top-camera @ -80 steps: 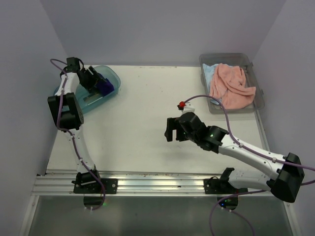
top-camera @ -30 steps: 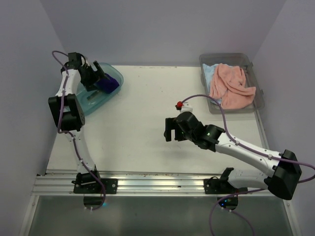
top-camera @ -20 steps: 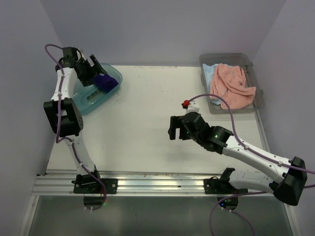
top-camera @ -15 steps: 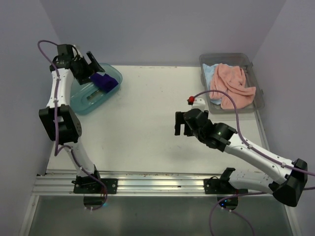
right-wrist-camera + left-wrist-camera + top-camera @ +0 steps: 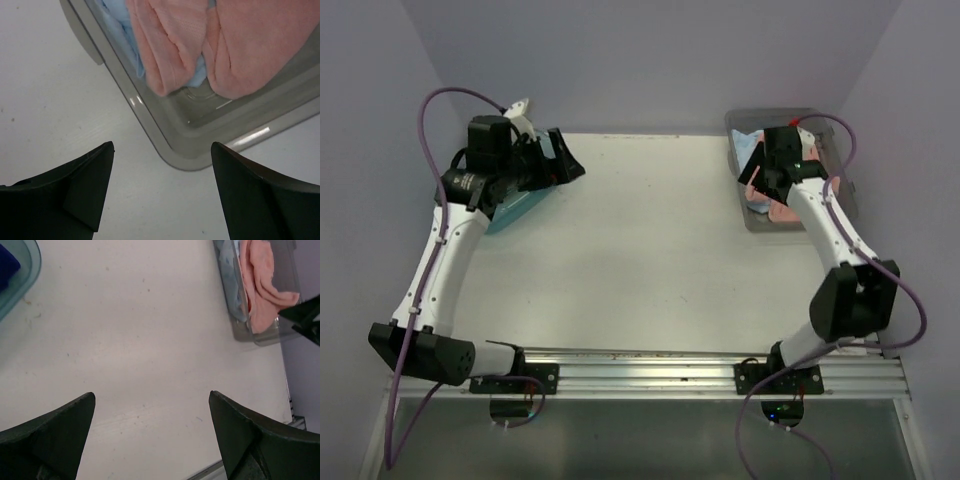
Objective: Roll the towels
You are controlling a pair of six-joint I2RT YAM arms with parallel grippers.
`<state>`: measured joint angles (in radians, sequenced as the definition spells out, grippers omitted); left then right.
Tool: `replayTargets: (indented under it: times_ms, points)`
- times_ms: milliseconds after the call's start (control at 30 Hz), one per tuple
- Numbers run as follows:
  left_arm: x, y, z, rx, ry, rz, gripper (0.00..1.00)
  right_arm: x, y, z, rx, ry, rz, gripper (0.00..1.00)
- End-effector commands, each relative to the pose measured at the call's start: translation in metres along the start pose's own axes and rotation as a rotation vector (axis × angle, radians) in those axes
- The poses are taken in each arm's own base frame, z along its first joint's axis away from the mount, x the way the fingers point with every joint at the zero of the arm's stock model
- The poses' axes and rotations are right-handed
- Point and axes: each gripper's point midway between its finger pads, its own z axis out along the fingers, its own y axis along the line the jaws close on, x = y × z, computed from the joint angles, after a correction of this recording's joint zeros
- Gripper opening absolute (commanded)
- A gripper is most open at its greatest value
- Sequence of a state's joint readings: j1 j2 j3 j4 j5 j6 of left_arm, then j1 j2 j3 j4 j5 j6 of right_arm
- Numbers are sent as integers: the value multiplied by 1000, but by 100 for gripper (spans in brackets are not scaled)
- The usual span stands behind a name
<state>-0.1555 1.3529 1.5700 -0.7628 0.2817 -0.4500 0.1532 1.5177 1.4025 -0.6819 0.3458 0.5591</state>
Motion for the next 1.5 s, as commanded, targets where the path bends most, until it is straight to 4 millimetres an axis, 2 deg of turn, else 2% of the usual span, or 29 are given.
replayTargets:
  times_ms: [0, 67, 167, 267, 367, 467, 500, 533, 600, 633, 700, 733, 833, 867, 900, 933, 967, 1000, 1033, 1067, 1133, 1200, 1300, 1367, 1400, 1433, 1467]
  points:
    - [35, -12, 1, 32, 47, -29, 100, -10, 15, 41, -32, 90, 8, 81]
    - [50, -14, 0, 45, 69, -39, 99, -9, 16, 72, -9, 141, 19, 77]
    - [60, -9, -8, 20, 81, -38, 100, -2, 13, 103, 26, 196, 42, 69]
    - [63, -5, -13, 4, 78, -32, 100, 0, 5, 120, 60, 199, 63, 60]
    - [66, -5, -16, 3, 79, -32, 100, -2, 3, 129, 57, 194, 89, 47]
    - [68, -4, -17, 1, 85, -34, 100, 0, 4, 137, 53, 213, 88, 40]
    - [68, -3, -17, 0, 83, -33, 100, 1, 3, 140, 54, 220, 83, 33]
    - [70, -3, -16, -2, 87, -36, 100, 0, 3, 139, 54, 218, 80, 18]
    - [70, -3, -17, -3, 86, -36, 100, -8, 0, 132, 69, 192, 82, 0]
    - [70, -2, -17, -3, 86, -34, 100, -24, 0, 116, 58, 143, 89, 0]
    - [70, -1, -17, -9, 85, -34, 100, -42, 3, 101, 32, 84, 92, 0]
    - [70, -1, -17, -10, 86, -32, 100, -62, 6, 79, -1, 27, 97, 0]
    - [71, 0, -15, -14, 91, -31, 100, -91, 12, 53, -51, -62, 79, 0]
    - [73, 1, -13, -18, 99, -33, 100, -96, 13, 49, -50, -61, 68, 8]
    - [73, 2, -13, -19, 100, -34, 100, -94, 12, 52, -43, -46, 44, 19]
    - [75, 3, -12, -21, 105, -35, 100, -90, 13, 57, -40, -29, 37, 36]
    - [76, 3, -11, -21, 109, -36, 100, -77, 10, 72, -18, 16, 22, 43]
    - [77, 4, -11, -22, 110, -36, 100, -70, 9, 80, -10, 39, 12, 47]
    - [77, 3, -11, -19, 112, -35, 100, -60, 8, 89, 0, 67, 6, 55]
    - [77, 3, -11, -20, 111, -35, 100, -46, 6, 103, 14, 108, -3, 59]
    - [76, 4, -11, -26, 112, -34, 100, -34, 4, 115, 31, 142, -4, 64]
    - [77, 5, -10, -32, 115, -35, 100, -19, -1, 130, 61, 177, -16, 65]
    - [78, 6, -9, -35, 122, -39, 100, -3, -7, 144, 90, 214, -26, 64]
    - [80, 7, -8, -37, 126, -45, 100, 4, -9, 148, 99, 228, -24, 53]
    - [81, 7, -8, -40, 128, -47, 99, -4, -22, 148, 118, 215, 12, 44]
    - [80, 7, -8, -39, 127, -47, 100, -7, -22, 145, 116, 203, 23, 18]
    - [81, 8, -8, -42, 129, -47, 100, -8, -23, 142, 118, 192, 37, 6]
